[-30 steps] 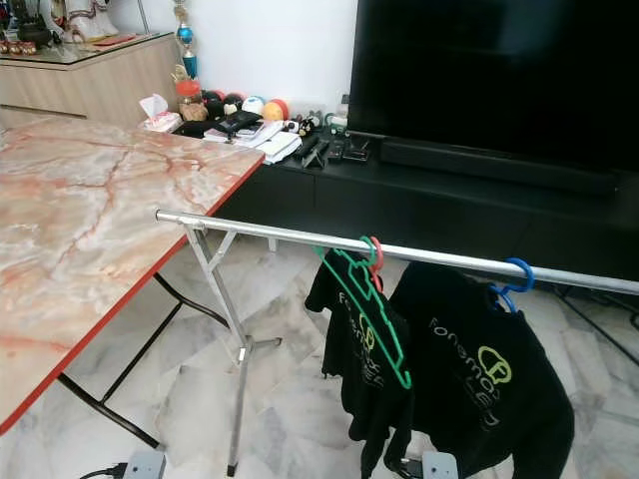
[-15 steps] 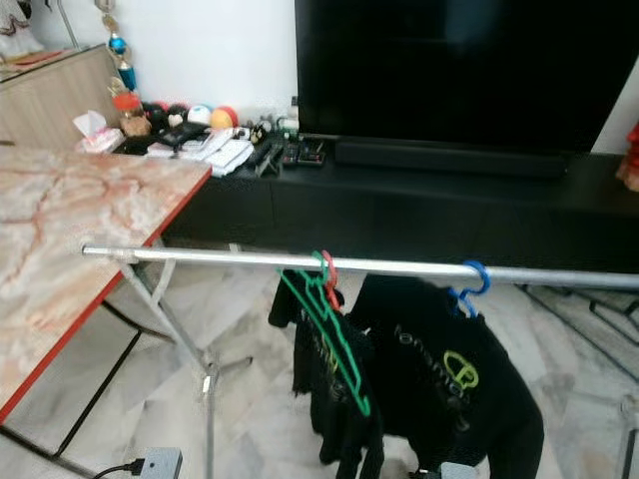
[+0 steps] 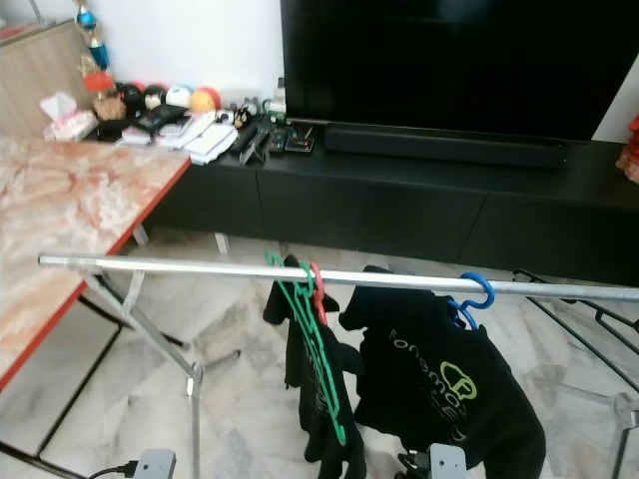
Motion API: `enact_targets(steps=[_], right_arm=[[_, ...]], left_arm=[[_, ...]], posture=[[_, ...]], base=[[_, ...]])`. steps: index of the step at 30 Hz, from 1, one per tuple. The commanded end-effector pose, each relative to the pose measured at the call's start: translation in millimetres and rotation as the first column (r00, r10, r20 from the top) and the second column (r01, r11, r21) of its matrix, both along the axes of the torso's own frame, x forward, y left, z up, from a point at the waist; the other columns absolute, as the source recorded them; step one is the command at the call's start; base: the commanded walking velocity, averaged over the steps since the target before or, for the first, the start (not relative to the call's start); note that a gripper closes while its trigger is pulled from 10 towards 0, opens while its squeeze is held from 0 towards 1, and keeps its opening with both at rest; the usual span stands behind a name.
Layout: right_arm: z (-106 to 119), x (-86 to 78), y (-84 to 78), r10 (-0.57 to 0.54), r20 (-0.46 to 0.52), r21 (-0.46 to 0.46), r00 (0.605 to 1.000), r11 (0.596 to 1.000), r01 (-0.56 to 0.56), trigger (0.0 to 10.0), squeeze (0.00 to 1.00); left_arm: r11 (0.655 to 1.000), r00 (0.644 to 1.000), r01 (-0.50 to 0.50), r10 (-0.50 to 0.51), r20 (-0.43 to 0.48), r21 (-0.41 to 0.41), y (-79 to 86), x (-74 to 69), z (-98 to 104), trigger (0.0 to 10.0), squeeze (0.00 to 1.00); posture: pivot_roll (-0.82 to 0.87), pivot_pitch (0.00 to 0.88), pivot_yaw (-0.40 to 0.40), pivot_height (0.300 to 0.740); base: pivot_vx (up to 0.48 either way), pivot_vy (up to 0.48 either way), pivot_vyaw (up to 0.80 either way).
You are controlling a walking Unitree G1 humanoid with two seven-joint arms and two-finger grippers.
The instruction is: Hang hanger
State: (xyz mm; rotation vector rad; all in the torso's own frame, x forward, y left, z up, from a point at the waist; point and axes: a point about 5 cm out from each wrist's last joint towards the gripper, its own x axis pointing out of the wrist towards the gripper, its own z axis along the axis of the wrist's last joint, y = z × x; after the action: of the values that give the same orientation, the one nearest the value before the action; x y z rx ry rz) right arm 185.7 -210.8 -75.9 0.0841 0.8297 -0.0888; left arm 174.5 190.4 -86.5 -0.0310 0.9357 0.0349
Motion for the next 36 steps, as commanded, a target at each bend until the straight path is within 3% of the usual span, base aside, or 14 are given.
enact_targets(steps=[1,12,27,28,29,30,36], right_arm=[[1,0.7,1.7,-0.003,0.038,0.007,0.999,1.000,0.002,10.0,0.00],[10,8.7,4.3,0.085,0.148,-0.024,0.985,0.996,-0.083,10.0,0.00],[14,9.8,0.0,-0.003,0.213,-0.029,0.977,1.000,0.009,10.0,0.00],[59,27.7,3.8,0.066,0.544,-0.095,0.836,0.995,-0.017,10.0,0.00],[79,27.9,6.6,0.089,0.634,-0.116,0.768,0.993,-0.020,10.0,0.00],[92,26.2,8.0,0.104,0.679,-0.130,0.726,0.991,-0.020,10.0,0.00],[102,18.6,13.2,0.105,0.692,-0.142,0.714,0.990,-0.007,10.0,0.00]], left_arm=[[1.000,0.999,0.017,-0.017,-0.032,0.008,-1.2,-4.3,-3,10.0,0.00],[1.000,0.999,0.022,-0.022,-0.034,0.012,-1.7,-1.5,-2,10.0,0.00],[0.999,0.999,0.035,-0.035,-0.031,0.005,-2.4,0.8,-1,10.0,0.00],[0.999,0.999,0.035,-0.035,-0.030,0.007,-2.0,0.7,-1,10.0,0.00],[0.999,0.999,0.035,-0.035,-0.030,0.007,-1.9,0.7,-1,10.0,0.00],[0.999,0.999,0.035,-0.035,-0.030,0.007,-1.8,0.6,-1,10.0,0.00],[0.999,0.999,0.040,-0.040,-0.033,0.008,-2.0,0.9,-1,10.0,0.00]], posture=[[-0.09,0.105,-0.009,0.740],[-0.11,0.135,-0.012,0.740],[-0.13,0.136,-0.022,0.740],[-0.13,0.136,-0.022,0.740],[-0.13,0.136,-0.022,0.740],[-0.13,0.135,-0.025,0.740],[-0.13,0.127,-0.021,0.740]], base=[[0.000,0.000,0.00],[0.000,0.000,0.00],[0.000,0.000,0.00],[0.000,0.000,0.00],[0.000,0.000,0.00],[0.000,0.000,0.00],[0.000,0.000,0.00]])
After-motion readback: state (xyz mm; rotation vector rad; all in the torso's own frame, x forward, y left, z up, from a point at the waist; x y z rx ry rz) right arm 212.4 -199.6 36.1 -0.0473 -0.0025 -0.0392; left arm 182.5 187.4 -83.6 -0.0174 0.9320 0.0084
